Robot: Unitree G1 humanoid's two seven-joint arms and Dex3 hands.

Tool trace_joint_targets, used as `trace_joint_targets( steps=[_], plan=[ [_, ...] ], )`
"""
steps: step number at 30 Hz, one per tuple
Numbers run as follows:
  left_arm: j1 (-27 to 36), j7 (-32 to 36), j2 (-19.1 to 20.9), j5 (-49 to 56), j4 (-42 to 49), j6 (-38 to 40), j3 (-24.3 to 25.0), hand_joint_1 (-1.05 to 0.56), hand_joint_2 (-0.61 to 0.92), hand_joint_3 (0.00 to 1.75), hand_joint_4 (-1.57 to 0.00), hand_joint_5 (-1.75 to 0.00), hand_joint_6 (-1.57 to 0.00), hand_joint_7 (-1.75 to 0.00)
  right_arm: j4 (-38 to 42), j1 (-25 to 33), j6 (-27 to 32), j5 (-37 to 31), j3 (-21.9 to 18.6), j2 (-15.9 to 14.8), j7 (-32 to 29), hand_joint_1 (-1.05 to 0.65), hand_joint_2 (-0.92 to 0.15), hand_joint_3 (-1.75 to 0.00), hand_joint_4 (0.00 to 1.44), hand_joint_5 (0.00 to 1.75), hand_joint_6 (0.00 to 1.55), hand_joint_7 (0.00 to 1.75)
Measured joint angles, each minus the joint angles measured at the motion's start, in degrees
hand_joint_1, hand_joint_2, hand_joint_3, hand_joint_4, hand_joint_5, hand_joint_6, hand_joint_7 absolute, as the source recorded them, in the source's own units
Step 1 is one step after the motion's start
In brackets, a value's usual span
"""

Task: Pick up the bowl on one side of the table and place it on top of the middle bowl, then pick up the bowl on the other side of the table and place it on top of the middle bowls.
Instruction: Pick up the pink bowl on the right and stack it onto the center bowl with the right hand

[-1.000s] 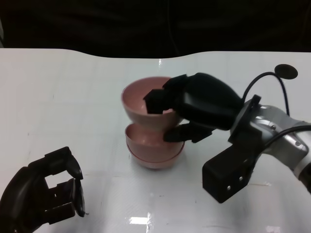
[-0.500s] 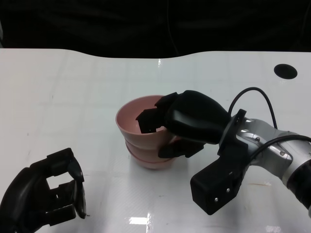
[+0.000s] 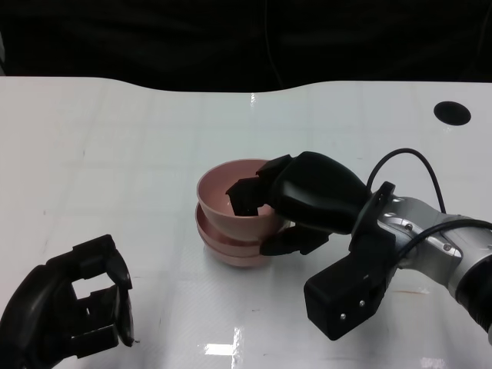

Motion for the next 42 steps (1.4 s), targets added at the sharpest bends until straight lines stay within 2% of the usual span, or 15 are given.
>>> trace_joint_targets(
  steps=[4,9,33,34,36,42],
  plan=[
    [0.00,0.09,-0.05,0.05,-0.34,0.82,-0.01,0.30,0.79,1.34,-0.84,-1.75,-0.68,-1.75,0.59,-0.33,-0.01,0.00,0.09,-0.01,-0.15,-0.27,-0.78,-0.48,0.87,1.75,0.66,1.65],
    [0.00,0.08,-0.05,0.13,-0.33,0.78,-0.01,0.31,0.80,1.33,-0.85,-1.75,-0.68,-1.75,0.89,-0.34,-0.01,0.00,0.09,-0.01,-0.36,-0.27,-0.78,-0.49,0.88,1.75,0.68,1.61],
    [0.01,0.03,-0.18,0.13,-0.30,0.24,-0.02,0.30,0.82,1.33,-0.85,-1.75,-0.68,-1.75,3.54,-1.76,0.02,-0.01,1.61,0.41,-1.06,-0.27,-0.80,-0.43,0.86,1.75,0.63,1.69],
    [0.05,0.07,-0.19,0.13,-0.33,0.30,-0.01,0.29,0.82,1.33,-0.83,-1.75,-0.67,-1.75,4.39,-2.05,0.03,-0.03,1.78,0.67,-1.42,-0.28,-0.84,-0.38,0.85,1.75,0.61,1.72],
    [0.12,0.15,-0.41,0.08,-0.61,0.92,-0.10,0.30,0.83,1.32,-0.82,-1.75,-0.65,-1.75,7.63,-2.98,0.97,-0.82,2.50,2.12,-2.55,-0.30,-0.88,-0.29,0.84,1.75,0.62,1.64],
    [0.15,0.48,-0.83,0.05,-0.94,1.58,-0.21,0.30,0.84,1.31,-0.81,-1.75,-0.64,-1.75,11.80,-3.56,1.47,-2.22,4.22,3.82,-4.49,-0.30,-0.90,-0.25,0.84,1.75,0.63,1.61]
  ],
)
